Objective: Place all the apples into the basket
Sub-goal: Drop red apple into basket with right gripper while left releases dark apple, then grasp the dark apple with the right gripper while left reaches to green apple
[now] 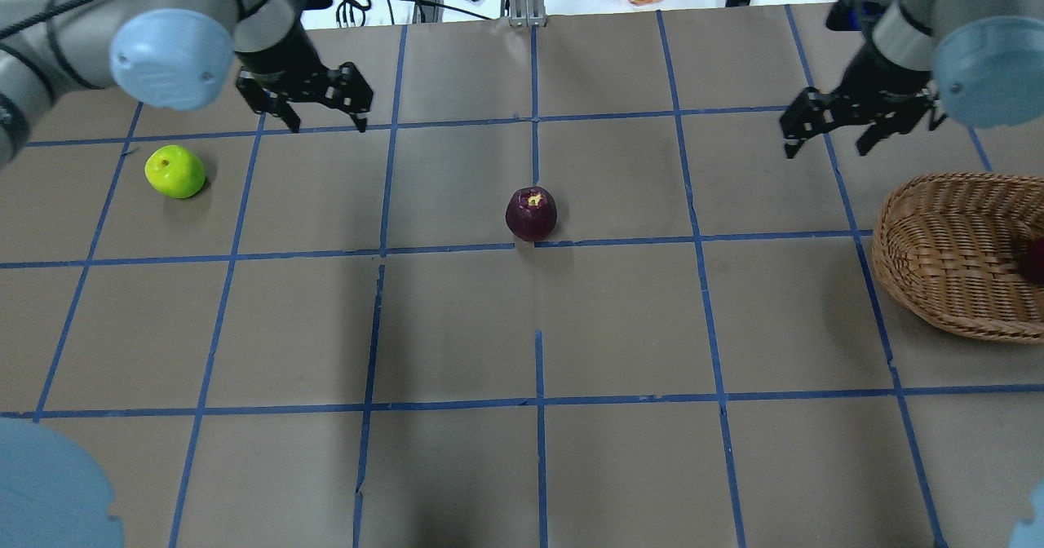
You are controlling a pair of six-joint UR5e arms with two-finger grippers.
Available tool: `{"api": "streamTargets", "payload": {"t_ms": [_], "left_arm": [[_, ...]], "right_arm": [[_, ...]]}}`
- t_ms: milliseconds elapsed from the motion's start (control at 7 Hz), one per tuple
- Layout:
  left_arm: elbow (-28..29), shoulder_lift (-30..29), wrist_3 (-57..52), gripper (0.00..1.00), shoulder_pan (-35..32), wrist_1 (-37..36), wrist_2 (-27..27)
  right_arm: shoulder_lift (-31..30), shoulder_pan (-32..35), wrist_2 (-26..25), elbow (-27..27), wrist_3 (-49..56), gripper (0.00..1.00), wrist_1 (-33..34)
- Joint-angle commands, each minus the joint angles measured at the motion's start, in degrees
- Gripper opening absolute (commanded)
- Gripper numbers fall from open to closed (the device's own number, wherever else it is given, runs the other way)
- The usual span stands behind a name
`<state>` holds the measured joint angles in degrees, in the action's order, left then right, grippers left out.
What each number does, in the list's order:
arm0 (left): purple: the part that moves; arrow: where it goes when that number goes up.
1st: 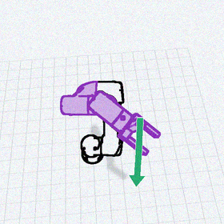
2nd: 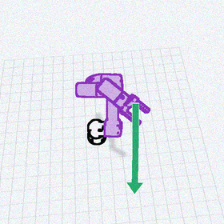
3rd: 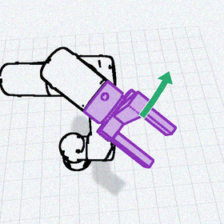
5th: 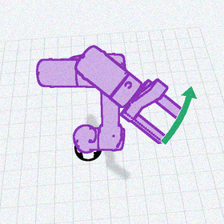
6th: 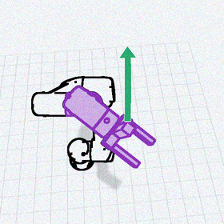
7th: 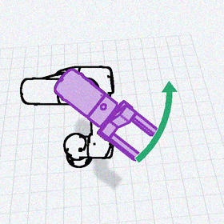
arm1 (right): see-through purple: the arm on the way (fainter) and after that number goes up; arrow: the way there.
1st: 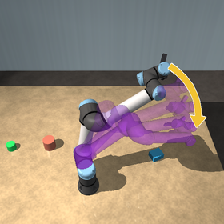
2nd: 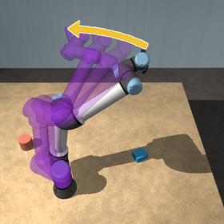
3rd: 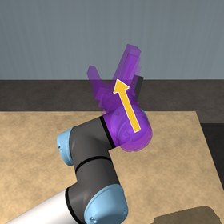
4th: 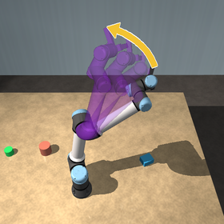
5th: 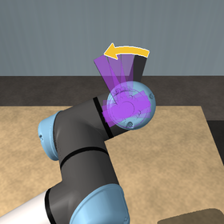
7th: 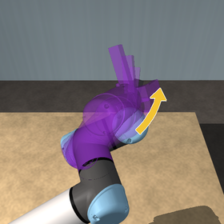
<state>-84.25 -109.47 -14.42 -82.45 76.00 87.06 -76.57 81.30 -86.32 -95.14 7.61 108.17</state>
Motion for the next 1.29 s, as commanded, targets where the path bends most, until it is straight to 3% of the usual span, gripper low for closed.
{"api": "streamTargets", "payload": {"t_ms": [0,286,429,714,1143], "left_arm": [[1.4,-2.9,-11.2,1.0,12.7,-0.4,4.8],[1.5,-8.4,-15.7,1.0,17.3,-8.2,5.1],[1.7,-11.7,-17.3,1.0,18.1,-12.1,5.1],[1.6,-14.6,-19.2,1.0,21.7,-13.9,4.2],[1.4,-16.8,-19.2,1.0,21.7,-14.2,-0.4]], "right_arm": [[4.7,14.0,0.6,2.6,-20.9,1.0,4.4],[12.8,23.9,0.5,6.2,-34.2,1.0,12.7],[15.4,25.8,0.6,8.1,-34.5,1.0,13.4],[17.6,27.1,0.9,8.7,-34.9,1.0,13.4],[21.1,27.9,2.3,8.1,-32.7,0.98,13.6]]}}
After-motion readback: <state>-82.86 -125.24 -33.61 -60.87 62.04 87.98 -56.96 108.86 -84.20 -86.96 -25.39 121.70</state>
